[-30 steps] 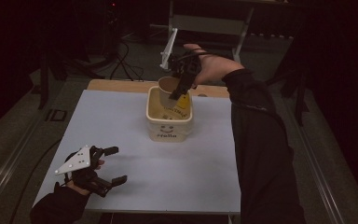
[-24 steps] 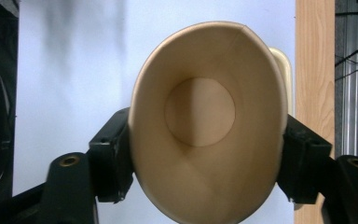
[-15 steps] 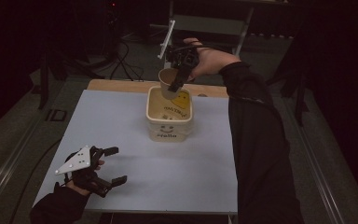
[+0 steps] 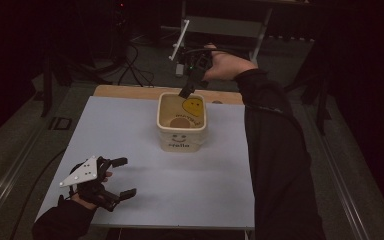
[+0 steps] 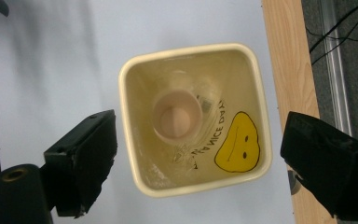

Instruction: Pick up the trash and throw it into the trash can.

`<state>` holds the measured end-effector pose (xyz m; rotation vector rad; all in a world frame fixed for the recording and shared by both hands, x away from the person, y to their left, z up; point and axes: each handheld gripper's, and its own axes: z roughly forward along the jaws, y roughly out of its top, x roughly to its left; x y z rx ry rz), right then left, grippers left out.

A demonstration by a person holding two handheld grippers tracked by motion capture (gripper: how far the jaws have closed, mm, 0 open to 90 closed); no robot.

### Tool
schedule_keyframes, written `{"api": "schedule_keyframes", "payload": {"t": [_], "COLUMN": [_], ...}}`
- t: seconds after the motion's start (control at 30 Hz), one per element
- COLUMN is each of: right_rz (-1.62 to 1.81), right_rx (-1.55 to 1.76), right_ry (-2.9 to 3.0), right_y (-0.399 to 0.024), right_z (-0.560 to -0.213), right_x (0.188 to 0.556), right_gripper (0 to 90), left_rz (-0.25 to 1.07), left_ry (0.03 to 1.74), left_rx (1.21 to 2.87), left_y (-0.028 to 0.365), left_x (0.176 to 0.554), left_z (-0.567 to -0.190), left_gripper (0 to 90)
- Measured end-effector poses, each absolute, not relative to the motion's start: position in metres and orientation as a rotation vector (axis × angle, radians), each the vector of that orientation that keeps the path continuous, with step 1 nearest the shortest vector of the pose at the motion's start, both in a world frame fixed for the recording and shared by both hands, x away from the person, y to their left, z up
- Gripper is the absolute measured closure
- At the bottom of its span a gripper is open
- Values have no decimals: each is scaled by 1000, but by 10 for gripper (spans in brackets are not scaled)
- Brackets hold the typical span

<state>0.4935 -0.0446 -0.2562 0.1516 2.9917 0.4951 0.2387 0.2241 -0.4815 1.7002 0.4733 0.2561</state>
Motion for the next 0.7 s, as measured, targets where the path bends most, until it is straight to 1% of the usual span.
{"api": "schedule_keyframes", "payload": {"t": [0.2, 0.7], "right_rz": [509, 568], "right_rx": [153, 234], "right_ry": [2996, 2964], "right_y": [-48, -62], "right_z": [-261, -277], "right_x": [489, 478], "right_gripper": [125, 119], "left_rz": [257, 255], "left_ry": [471, 471], "left_rx": [1706, 1710], "left_y": [223, 222], "left_x": [239, 239], "left_z": [-482, -482], "left_gripper": [4, 4]}}
